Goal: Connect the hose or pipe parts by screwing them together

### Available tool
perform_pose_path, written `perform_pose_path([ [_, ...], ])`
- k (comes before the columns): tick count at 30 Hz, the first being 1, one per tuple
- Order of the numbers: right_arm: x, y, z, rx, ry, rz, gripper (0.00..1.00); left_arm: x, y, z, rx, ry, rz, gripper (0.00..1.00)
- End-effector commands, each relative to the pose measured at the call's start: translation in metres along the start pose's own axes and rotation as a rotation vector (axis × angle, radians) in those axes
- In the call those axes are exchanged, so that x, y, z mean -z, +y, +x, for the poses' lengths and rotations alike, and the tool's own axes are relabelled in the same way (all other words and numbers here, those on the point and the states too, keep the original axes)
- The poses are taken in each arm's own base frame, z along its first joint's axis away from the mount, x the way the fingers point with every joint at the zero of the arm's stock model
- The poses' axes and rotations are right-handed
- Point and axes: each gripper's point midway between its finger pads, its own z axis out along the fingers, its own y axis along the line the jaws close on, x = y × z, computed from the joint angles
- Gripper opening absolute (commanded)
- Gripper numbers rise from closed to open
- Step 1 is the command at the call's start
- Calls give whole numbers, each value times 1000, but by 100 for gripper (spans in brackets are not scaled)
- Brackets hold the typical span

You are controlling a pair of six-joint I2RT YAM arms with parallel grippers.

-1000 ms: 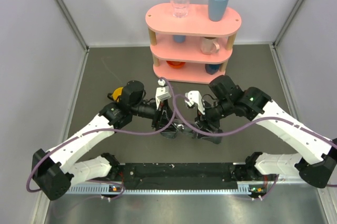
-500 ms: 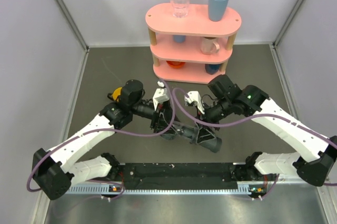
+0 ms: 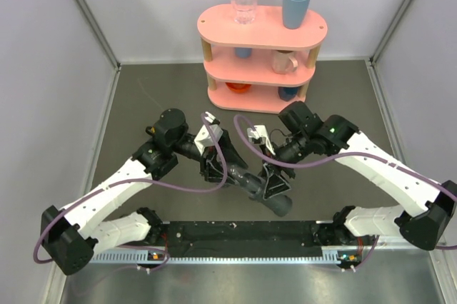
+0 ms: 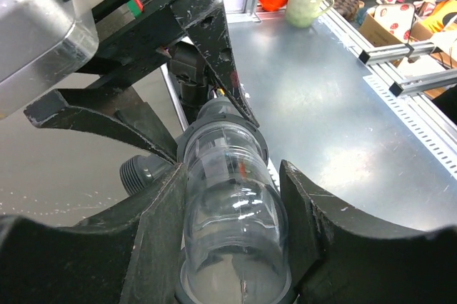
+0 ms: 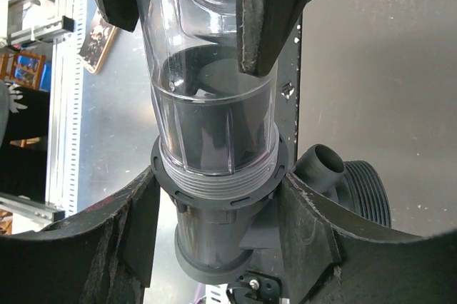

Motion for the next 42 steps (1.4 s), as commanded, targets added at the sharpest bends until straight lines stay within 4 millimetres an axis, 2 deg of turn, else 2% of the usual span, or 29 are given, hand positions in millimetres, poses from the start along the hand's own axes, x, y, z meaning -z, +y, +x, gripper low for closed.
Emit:
perform_pose_path([
  [1,4,13,-82,387,-277,-106,0,-11,-4,2,-129,3,59,0],
  [12,2,4,-65,350,-266,-85,0,-10,0,2,-133,25,40,0],
  [16,3,0,-63,329,-265,-68,0,-10,9,2,-88,29,6,0],
  [19,8,-11,-62,304,-267,-13,0,-10,16,3,-41,33,-23,0],
  [20,11,-14,-62,300,-271,11,6,-9,21,3,-20,33,-47,0],
  [26,30,-27,-57,277,-305,109,26,-4,32,7,46,29,-111,0],
  [31,31,-27,-48,264,-304,130,42,-2,42,9,88,14,-176,0],
  [33,33,-29,-47,262,-307,149,51,-2,43,11,127,8,-191,0],
  [38,45,-34,-52,273,-323,217,57,-2,48,11,189,-15,-227,0],
  [42,46,-40,-53,275,-319,235,57,-1,44,13,185,-23,-218,0],
])
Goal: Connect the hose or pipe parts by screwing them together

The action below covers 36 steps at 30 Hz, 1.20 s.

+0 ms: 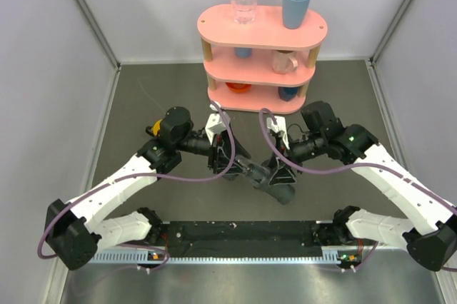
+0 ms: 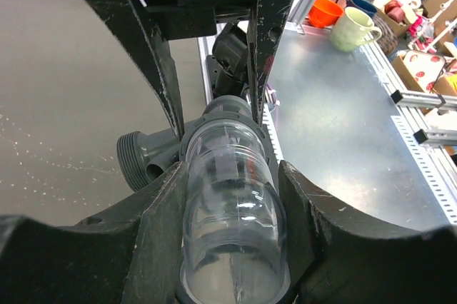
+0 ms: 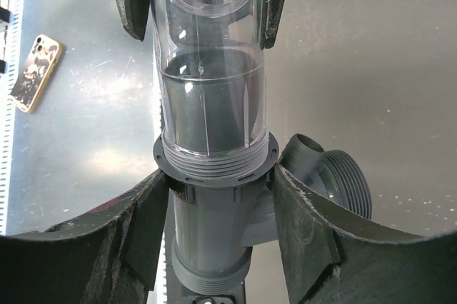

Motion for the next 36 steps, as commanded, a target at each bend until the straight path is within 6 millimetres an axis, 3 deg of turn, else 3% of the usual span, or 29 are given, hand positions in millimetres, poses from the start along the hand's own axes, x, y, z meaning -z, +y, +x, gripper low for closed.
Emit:
perform_pose_path([
  [1,9,-9,-55,203,-166,48,53,-3,5,3,8,-23,-28,0],
  [11,16,-21,-60,203,-162,126,57,3,0,7,-15,-17,-45,0],
  [17,21,-32,-64,203,-155,197,51,5,7,9,33,-27,-101,0],
  [23,44,-31,-82,296,-193,304,67,10,39,-5,210,-100,-309,0],
  [25,53,-31,-83,338,-201,351,70,17,58,-3,337,-110,-451,0],
  [26,55,-32,-81,365,-197,365,72,18,59,-13,367,-123,-475,0],
  [27,58,-31,-81,382,-200,377,81,19,58,-16,431,-137,-491,0],
  [31,67,-20,-82,483,-226,391,91,23,54,-51,572,-252,-529,0],
  [36,74,-20,-83,546,-276,450,96,34,44,-101,642,-442,-534,0],
])
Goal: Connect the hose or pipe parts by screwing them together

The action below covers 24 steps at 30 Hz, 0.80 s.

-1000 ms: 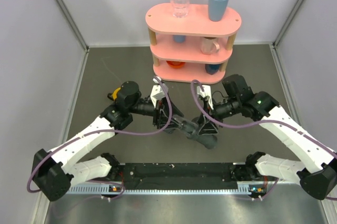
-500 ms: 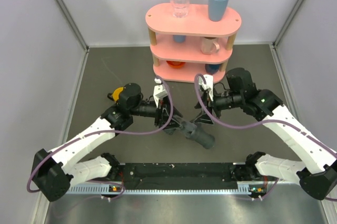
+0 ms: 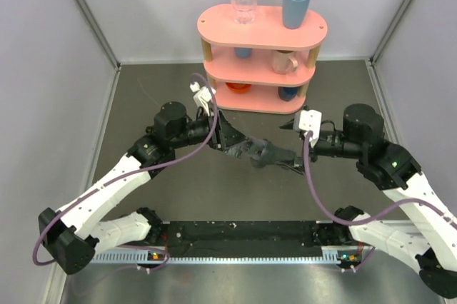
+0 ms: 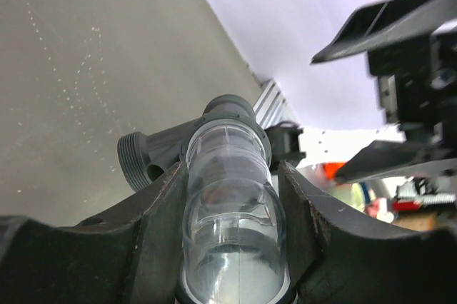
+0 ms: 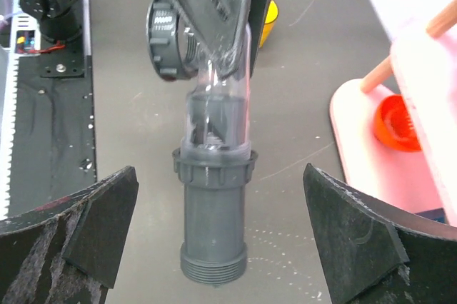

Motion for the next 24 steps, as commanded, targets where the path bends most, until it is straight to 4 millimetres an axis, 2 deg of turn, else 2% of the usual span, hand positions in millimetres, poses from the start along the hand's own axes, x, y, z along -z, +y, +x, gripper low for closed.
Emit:
perform_pose_path([
  [1,1,-14,-1,101,-48,83,96,20,-52,-62,140,-227,73,0],
  [6,-1,-27,-4,163,-68,139,97,23,-54,-76,316,-291,53,0],
  [12,-7,-38,-2,259,-57,181,97,28,-56,-88,439,-349,59,0],
  [17,-10,-42,-14,319,-72,204,97,25,-58,-88,506,-339,74,0],
  [24,-17,-44,-13,358,-40,201,97,26,-66,-94,531,-353,126,0],
])
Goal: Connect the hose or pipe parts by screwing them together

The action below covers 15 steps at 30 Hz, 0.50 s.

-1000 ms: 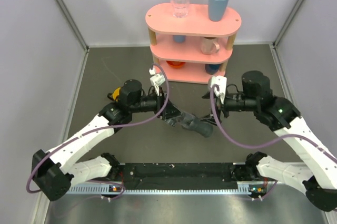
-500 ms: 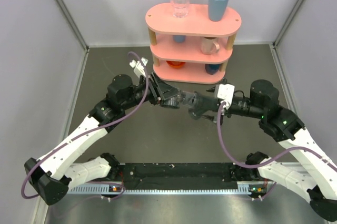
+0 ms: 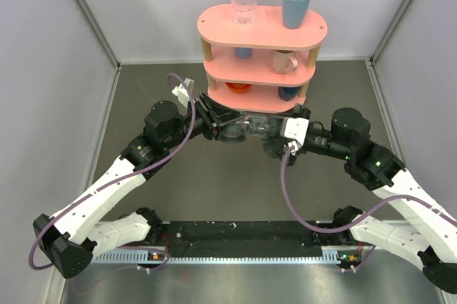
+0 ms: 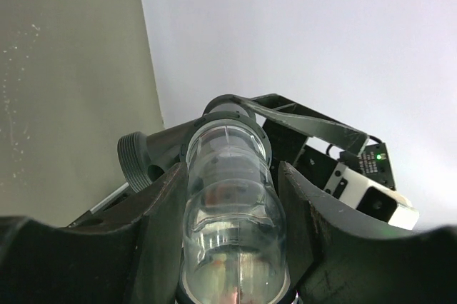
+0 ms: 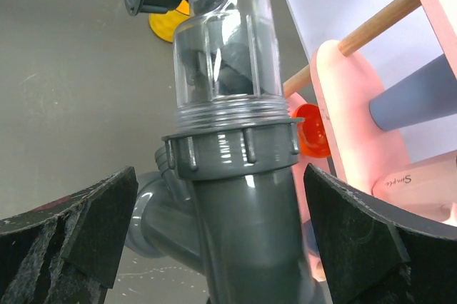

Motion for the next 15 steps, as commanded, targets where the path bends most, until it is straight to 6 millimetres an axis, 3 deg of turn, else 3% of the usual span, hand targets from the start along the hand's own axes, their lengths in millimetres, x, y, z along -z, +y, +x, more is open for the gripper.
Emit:
perform_pose_path([
  [1,-1,-16,-21,82,-40,42,96,9,-50,-11,10,-45,165,0],
  [9,-11,-22,-31,129,-38,43,93,12,-48,-7,41,-24,154,0],
  [15,-12,-25,-33,145,-39,49,83,13,-40,-6,41,-28,132,0],
])
